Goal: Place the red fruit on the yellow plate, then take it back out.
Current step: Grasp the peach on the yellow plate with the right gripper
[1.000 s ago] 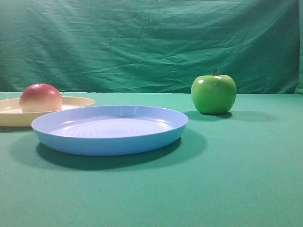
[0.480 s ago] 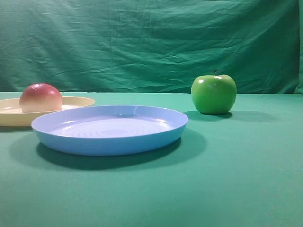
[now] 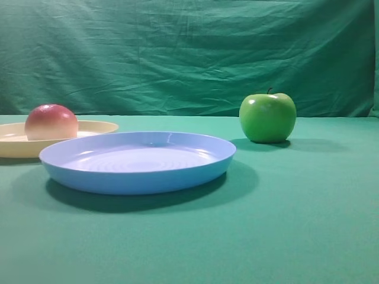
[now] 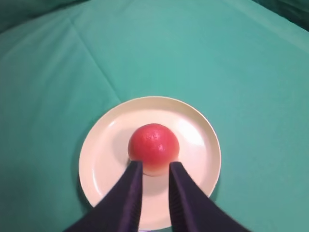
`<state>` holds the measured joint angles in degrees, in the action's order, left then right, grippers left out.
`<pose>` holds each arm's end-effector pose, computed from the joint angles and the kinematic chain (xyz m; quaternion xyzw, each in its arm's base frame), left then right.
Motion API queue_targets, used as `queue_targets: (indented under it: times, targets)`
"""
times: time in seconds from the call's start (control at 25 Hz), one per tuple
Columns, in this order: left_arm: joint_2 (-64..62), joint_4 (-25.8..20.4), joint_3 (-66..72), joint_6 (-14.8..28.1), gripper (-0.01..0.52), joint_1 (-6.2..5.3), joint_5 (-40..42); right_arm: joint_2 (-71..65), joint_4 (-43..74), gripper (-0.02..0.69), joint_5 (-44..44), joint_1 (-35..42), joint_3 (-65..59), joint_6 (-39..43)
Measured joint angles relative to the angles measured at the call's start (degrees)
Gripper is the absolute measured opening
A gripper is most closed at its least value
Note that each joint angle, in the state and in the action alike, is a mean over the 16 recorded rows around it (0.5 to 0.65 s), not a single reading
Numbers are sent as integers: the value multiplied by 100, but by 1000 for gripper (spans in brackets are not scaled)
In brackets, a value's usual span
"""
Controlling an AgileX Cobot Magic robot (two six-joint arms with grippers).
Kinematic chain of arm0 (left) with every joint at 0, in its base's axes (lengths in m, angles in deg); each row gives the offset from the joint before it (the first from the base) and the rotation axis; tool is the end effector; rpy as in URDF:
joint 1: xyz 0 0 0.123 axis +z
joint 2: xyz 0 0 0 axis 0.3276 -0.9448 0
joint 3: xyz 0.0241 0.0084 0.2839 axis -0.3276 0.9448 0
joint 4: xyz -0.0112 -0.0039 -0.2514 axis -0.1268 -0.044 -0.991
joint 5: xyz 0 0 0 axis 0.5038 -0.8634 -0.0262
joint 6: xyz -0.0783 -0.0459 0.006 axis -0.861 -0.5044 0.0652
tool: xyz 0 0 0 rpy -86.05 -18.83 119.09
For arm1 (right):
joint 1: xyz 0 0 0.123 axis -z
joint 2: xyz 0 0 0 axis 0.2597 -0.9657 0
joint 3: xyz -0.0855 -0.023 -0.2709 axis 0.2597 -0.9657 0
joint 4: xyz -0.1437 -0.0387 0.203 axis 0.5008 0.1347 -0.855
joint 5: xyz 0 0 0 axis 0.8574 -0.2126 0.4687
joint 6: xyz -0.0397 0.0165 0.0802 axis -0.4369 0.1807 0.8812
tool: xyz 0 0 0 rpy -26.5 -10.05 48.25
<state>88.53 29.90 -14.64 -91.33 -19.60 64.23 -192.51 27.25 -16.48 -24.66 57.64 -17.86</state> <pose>0.0515 0.0105 0.1774 -0.0420 0.7939 0.0382 0.6054 0.3309 0.3161 0.2726 -0.4774 0.7682 0.2430 0.3504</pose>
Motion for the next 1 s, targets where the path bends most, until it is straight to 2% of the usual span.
queue_targets:
  times: [0.2, 0.4, 0.6, 0.76, 0.88, 1.0]
  targets:
    - [0, 0, 0, 0, 0, 0, 0, -768, 1388, 167, -83, -410, 862, 1091]
    - [0, 0, 0, 0, 0, 0, 0, -1394, 2197, 322, -201, -635, 1519, 1729]
    - [0, 0, 0, 0, 0, 0, 0, -1813, 2344, 496, -58, -705, 1853, 1909]
    - [0, 0, 0, 0, 0, 0, 0, -2043, 2309, 610, 210, -716, 1950, 1982]
    - [0, 0, 0, 0, 0, 0, 0, -2185, 2256, 656, 458, -724, 1965, 2037]
    - [0, 0, 0, 0, 0, 0, 0, -2323, 2189, 667, 701, -731, 1972, 2087]
